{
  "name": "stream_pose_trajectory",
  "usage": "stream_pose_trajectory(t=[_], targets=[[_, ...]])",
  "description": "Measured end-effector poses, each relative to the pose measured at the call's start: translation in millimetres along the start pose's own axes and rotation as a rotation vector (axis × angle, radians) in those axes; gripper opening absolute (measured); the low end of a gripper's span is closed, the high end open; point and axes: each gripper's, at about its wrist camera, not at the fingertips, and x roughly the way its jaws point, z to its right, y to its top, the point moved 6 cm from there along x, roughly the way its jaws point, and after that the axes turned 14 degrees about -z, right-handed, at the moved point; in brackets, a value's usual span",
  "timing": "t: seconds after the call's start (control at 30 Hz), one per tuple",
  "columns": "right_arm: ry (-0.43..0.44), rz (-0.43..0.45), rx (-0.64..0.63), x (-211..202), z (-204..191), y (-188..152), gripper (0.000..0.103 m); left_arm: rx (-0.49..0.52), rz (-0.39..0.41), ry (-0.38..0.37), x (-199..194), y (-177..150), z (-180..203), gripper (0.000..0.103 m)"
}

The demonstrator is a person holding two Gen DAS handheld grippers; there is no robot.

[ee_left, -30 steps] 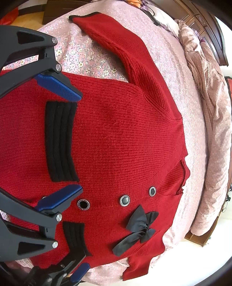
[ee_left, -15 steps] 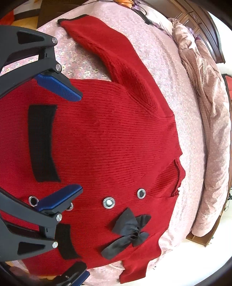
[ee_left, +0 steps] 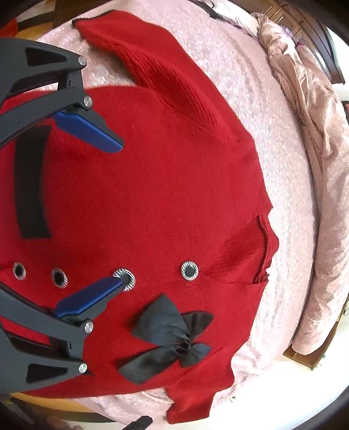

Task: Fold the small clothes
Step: 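Grasp the black-cuffed red sleeve with the right gripper and lift it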

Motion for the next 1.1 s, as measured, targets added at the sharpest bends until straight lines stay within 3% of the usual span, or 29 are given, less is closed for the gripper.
stream_pose_trajectory(t=[0.37,0.6,0.87,1.0,1.1], targets=[[-0.082,0.023,0.185,17.0,111.4,60.5,0.097,-0.008,-0.034,0.024,22.6,25.1,14.8,0.090],[-0.073,0.000,0.282,41.5,163.3,87.4,0.097,-0.031,-0.088,0.020,43.8,25.3,10.9,0.090],[-0.075,-0.015,0.344,67.7,189.8,107.6,0.097,-0.027,-0.084,0.031,51.7,29.3,11.5,0.091],[-0.075,0.030,0.348,76.8,195.3,111.0,0.103,-0.035,-0.084,0.030,55.3,32.5,15.3,0.092],[-0.146,0.040,0.302,83.2,188.4,112.4,0.103,-0.035,-0.079,0.030,56.8,35.4,16.0,0.094]])
